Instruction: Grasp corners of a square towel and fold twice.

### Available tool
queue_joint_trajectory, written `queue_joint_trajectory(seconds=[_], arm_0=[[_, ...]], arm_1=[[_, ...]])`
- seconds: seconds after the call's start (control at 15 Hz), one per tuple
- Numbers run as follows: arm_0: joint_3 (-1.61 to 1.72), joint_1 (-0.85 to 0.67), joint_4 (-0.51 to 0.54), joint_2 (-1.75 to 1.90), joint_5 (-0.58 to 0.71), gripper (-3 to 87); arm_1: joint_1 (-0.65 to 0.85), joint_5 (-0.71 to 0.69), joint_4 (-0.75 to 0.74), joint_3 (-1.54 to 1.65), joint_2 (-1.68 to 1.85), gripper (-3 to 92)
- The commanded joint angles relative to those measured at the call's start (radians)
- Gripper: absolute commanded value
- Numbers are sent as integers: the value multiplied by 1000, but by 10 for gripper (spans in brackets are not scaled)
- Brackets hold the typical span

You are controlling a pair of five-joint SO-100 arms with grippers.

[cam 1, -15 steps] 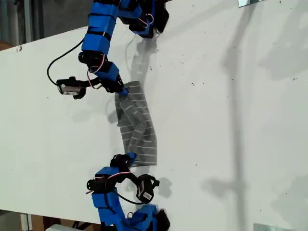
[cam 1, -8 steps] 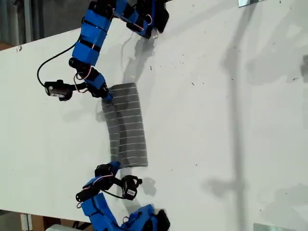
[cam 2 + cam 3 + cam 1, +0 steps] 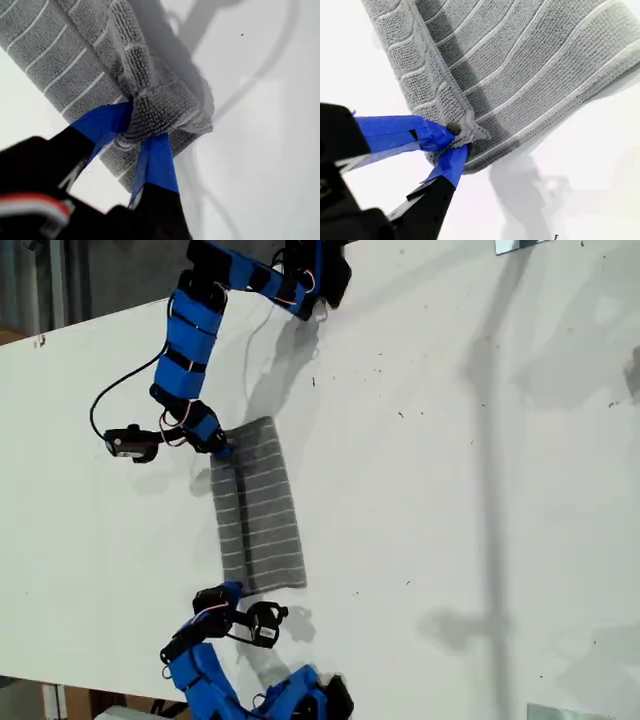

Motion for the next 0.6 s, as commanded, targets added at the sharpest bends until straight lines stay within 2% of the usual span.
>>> queue_joint_trajectory(seconds=[0.0, 0.27, 0.53], arm_0=[[-26, 115, 44, 66, -37, -1], [15, 293, 49, 75, -132, -1], [69, 354, 18, 61, -192, -1]], arm_1=[[-15, 31, 80, -12, 126, -1], [-66, 84, 187, 98, 163, -1], [-115, 100, 224, 110, 87, -1]])
